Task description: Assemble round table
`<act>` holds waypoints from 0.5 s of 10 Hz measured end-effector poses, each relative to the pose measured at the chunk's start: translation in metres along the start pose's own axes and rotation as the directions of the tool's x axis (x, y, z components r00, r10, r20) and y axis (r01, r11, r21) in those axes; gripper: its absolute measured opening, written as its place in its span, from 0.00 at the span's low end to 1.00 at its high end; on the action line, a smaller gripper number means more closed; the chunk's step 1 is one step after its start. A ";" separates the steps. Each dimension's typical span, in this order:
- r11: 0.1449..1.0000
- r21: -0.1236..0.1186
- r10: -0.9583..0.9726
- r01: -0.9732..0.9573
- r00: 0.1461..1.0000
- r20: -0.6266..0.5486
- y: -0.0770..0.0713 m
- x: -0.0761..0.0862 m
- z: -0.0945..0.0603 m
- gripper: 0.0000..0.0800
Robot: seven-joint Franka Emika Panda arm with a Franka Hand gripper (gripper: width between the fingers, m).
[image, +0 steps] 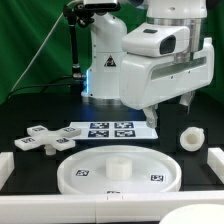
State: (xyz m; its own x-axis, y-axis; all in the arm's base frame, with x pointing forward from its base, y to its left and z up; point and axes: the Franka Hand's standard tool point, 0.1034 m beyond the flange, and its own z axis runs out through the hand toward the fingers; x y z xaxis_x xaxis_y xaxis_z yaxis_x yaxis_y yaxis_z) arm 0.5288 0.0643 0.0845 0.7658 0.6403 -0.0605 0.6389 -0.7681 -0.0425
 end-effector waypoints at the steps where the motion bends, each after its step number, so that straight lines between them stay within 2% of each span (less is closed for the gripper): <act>1: 1.000 0.000 0.014 -0.014 1.000 0.000 0.000 0.000 0.000 0.81; 5: 1.000 0.001 0.013 -0.013 1.000 0.001 0.000 0.000 0.000 0.81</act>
Offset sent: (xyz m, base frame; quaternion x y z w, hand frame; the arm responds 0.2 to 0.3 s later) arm 0.0000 0.0000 0.0000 0.0000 0.0000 0.0000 1.0000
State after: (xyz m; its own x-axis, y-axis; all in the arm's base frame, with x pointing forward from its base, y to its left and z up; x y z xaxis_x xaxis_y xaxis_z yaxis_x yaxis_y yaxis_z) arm 0.5286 0.0642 0.0841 0.7741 0.6300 -0.0617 0.6286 -0.7765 -0.0423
